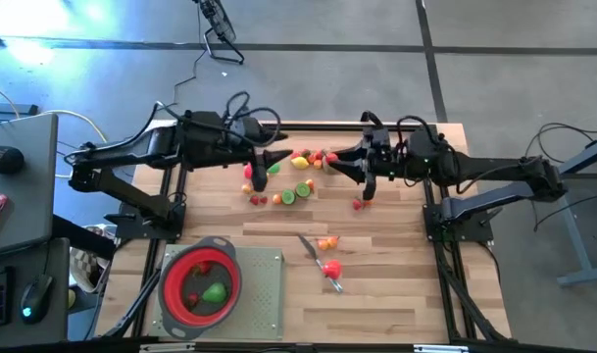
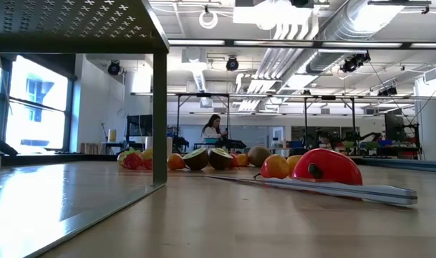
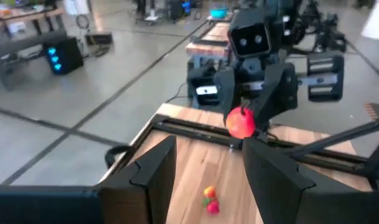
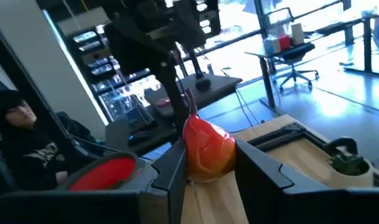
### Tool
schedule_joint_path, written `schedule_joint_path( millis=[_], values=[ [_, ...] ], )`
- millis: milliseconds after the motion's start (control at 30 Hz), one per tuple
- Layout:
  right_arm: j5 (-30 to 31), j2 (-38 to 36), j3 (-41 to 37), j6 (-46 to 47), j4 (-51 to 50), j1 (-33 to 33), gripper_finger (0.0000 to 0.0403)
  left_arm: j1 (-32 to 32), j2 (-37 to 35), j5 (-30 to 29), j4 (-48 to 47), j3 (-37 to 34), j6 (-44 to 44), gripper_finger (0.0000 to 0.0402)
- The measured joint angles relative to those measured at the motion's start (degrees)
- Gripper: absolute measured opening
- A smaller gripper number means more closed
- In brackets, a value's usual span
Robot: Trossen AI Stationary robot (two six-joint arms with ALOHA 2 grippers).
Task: Pick & Place Fruit
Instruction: Put the pear into the red strainer bowl on the shelf
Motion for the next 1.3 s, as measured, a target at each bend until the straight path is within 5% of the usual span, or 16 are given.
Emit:
schedule_joint_path(
  millis=[167, 500, 800, 1300],
  values=[
    [2.39, 0.00, 0.00, -1.20, 0.78, 2.06, 0.0109, 0.02, 0.66, 2.22, 3.03, -0.03, 1.82, 0.0177],
    [3.94, 0.00, 0.00, -1.27, 3.52, 5.99, 0.0110, 5.82, 2.26, 15.98, 7.85, -1.67, 2.12, 0.0177],
    [10.11, -0.02, 0.00, -4.14, 3.89, 8.92, 0.0110, 10.89, 5.60, 33.38, 19.39, -3.30, 2.25, 0.0177],
    [10.48, -0.02, 0.00, -4.15, 4.54, 8.87, 0.0111, 9.91, 6.62, 34.17, 19.27, -3.31, 2.91, 0.0177]
  ],
)
